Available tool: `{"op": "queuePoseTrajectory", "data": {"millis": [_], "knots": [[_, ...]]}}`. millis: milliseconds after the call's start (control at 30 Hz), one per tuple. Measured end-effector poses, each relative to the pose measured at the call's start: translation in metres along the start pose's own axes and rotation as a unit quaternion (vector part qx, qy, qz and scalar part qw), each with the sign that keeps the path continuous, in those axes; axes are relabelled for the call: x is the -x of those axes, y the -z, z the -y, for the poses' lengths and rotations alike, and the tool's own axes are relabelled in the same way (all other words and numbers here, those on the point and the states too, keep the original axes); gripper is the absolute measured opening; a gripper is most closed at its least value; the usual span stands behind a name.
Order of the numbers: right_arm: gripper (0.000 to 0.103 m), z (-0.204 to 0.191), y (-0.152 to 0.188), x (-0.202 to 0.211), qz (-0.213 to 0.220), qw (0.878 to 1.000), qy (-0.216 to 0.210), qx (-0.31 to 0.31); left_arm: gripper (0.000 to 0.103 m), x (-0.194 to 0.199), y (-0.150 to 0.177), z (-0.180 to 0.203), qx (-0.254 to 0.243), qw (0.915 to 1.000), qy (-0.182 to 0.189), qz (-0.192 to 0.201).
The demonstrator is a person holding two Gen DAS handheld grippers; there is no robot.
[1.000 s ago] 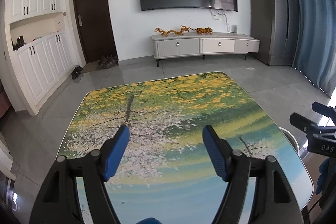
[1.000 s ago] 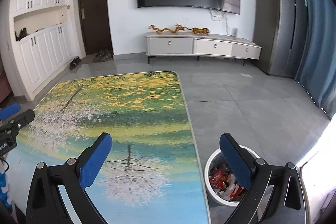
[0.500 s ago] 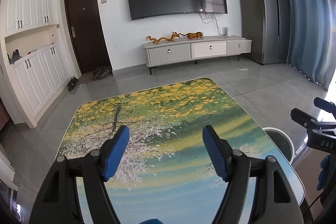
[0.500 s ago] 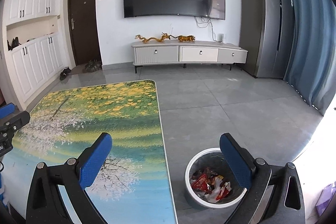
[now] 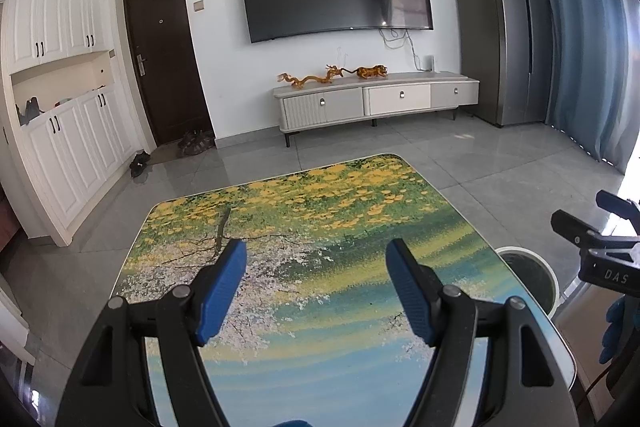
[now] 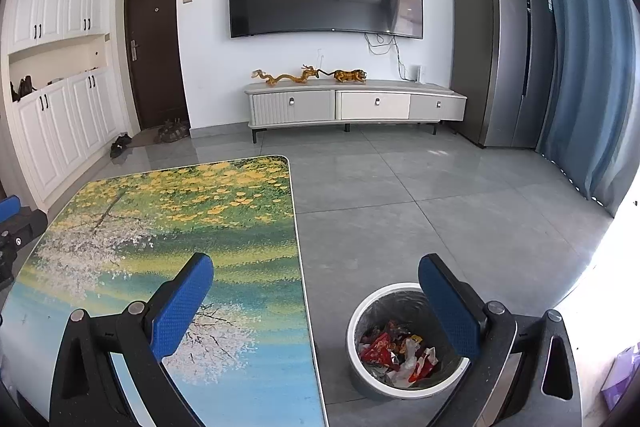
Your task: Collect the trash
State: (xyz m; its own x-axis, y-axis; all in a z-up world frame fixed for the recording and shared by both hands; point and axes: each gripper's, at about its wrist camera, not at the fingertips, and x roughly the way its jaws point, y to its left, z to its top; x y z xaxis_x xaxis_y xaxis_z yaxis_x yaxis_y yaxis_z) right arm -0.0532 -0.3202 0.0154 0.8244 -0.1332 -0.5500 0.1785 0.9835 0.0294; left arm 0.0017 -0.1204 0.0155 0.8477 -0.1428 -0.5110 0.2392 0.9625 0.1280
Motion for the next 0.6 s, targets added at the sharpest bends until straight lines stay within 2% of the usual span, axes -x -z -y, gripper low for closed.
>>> {"op": "queuePoseTrajectory", "data": {"millis": [600], "knots": [[0.103, -0.0022, 0.0010, -0.0009, 0.000, 1.000, 0.001, 0.005, 0.071, 0.0035, 0.0007, -0.0110, 0.021, 0.9997, -0.005, 0.010]]}}
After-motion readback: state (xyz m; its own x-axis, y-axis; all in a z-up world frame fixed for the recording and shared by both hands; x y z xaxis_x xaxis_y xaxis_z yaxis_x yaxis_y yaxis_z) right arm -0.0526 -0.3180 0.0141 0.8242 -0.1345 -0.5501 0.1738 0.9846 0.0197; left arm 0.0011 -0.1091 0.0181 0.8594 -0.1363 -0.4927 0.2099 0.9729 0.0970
